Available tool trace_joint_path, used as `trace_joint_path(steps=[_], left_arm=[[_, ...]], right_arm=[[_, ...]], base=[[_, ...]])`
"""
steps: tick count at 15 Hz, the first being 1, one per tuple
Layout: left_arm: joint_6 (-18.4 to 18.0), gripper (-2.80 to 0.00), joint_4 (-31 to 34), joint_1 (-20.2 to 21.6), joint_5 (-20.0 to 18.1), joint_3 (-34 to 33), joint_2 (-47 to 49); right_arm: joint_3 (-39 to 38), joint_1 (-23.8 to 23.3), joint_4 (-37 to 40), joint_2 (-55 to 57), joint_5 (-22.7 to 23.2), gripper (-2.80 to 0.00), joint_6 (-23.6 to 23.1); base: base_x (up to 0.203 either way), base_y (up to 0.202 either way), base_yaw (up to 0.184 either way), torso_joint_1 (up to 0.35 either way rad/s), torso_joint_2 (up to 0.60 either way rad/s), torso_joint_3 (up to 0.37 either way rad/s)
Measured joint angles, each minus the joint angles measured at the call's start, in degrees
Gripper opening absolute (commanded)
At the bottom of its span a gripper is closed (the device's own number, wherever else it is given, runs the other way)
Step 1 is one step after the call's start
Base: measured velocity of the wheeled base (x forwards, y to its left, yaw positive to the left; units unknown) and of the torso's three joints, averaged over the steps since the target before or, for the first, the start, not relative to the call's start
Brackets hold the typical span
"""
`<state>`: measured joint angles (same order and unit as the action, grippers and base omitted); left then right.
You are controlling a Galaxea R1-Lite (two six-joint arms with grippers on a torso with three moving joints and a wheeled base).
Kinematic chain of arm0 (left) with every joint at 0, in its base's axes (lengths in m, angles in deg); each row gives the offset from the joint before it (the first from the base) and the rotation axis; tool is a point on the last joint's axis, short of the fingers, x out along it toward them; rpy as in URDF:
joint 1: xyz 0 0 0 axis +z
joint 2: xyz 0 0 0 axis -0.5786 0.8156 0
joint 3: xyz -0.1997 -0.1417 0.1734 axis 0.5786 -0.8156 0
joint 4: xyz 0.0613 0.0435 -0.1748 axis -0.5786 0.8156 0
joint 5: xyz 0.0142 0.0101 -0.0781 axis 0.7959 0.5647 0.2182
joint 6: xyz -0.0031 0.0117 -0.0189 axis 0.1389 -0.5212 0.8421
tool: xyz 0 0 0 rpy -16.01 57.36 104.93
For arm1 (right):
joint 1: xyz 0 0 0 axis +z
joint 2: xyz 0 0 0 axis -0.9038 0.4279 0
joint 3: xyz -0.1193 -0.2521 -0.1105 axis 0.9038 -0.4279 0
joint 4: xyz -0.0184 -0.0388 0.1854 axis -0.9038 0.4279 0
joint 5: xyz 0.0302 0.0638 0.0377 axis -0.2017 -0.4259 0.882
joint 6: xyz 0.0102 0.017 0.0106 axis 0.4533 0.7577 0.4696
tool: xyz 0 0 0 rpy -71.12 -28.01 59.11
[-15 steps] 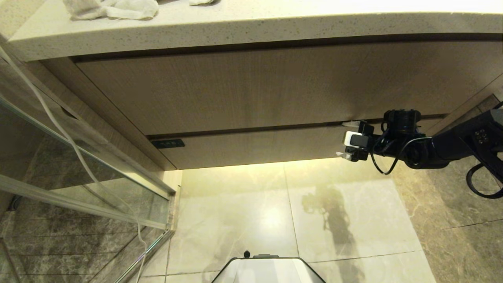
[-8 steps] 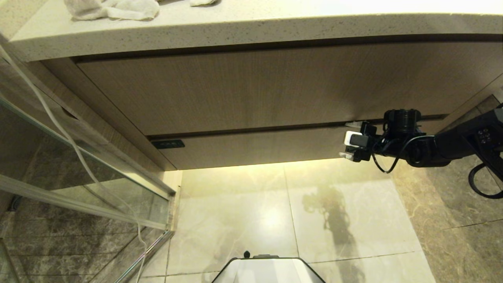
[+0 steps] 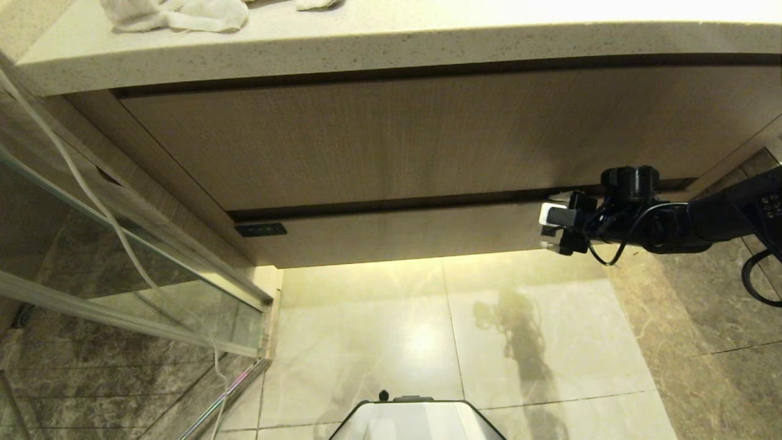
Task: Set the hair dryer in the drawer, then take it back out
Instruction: Pull open the drawer
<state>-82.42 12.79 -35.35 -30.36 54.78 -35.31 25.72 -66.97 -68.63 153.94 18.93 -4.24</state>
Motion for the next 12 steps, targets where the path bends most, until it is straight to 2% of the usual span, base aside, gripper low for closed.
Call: trace_joint_path(steps=[6,8,12], left_arm=[[0.0,-2.80,0.0,0.0,0.0,0.0,0.0],[0.0,-2.80,0.0,0.0,0.0,0.0,0.0],[0.0,-2.80,0.0,0.0,0.0,0.0,0.0]], right_arm=[[-1.0,0.1,0.8,-1.0,-0.6,0.00,0.0],[-2.0,0.1,1.6,-1.7,-2.6,0.00,0.0],[-3.7,0.0,2.7,-2.5,-3.4,0.00,0.2]], base=[[0.000,0.000,0.000,0.000,0.00,0.000],[0.000,0.000,0.000,0.000,0.00,0.000],[0.000,0.000,0.000,0.000,0.00,0.000]])
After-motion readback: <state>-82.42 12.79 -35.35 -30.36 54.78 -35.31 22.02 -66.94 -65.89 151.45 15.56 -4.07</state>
